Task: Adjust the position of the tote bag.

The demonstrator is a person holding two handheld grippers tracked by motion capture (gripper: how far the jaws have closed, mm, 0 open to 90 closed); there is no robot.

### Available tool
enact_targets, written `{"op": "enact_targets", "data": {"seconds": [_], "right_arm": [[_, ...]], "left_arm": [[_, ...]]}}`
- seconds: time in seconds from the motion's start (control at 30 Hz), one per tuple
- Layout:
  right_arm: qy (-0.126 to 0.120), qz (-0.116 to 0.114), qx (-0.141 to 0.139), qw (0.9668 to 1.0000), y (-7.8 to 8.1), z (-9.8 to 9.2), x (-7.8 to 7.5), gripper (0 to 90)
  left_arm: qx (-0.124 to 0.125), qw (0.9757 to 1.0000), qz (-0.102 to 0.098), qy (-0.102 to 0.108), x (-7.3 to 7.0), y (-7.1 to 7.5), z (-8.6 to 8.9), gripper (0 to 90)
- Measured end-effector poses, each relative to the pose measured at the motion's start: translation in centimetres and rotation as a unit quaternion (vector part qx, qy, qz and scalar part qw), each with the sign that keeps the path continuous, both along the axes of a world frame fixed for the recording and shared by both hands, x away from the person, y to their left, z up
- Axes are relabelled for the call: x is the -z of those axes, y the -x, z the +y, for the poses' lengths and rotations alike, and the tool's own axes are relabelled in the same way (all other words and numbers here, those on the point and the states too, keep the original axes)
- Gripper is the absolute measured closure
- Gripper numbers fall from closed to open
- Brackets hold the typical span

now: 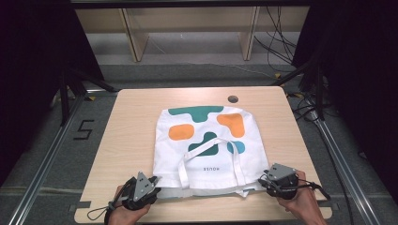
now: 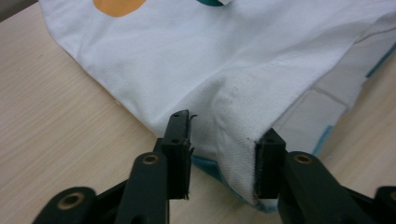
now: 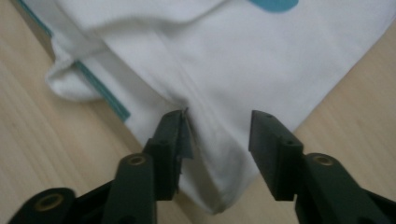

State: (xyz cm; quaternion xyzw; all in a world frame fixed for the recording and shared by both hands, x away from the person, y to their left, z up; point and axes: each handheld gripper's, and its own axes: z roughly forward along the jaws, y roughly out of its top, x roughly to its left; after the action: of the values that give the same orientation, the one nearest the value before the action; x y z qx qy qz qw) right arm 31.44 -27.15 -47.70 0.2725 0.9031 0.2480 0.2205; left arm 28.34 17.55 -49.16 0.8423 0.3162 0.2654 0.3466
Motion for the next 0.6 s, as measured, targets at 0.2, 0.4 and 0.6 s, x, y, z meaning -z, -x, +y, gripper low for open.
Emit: {"op": "enact_targets", "data": {"seconds": [0.2, 0.4, 0.6], "right_arm": [[0.027, 0.009, 0.012, 0.9995, 0.4, -0.7, 1.4, 50.4], [0.000, -0.032, 0.032, 0.9990, -1.0, -0.6, 0.9, 55.7], [0.004, -0.022, 0.049, 0.9985, -1.4, -0.2, 1.9, 65.8]], "left_arm": [[-0.010, 0.9998, 0.004, 0.014, -0.1, -0.4, 0.1, 60.4], [-0.015, 0.9993, 0.010, 0.033, -0.1, -0.4, 0.1, 68.2], [-0.016, 0.9992, 0.012, 0.036, 0.2, -0.5, 0.1, 68.5]]}}
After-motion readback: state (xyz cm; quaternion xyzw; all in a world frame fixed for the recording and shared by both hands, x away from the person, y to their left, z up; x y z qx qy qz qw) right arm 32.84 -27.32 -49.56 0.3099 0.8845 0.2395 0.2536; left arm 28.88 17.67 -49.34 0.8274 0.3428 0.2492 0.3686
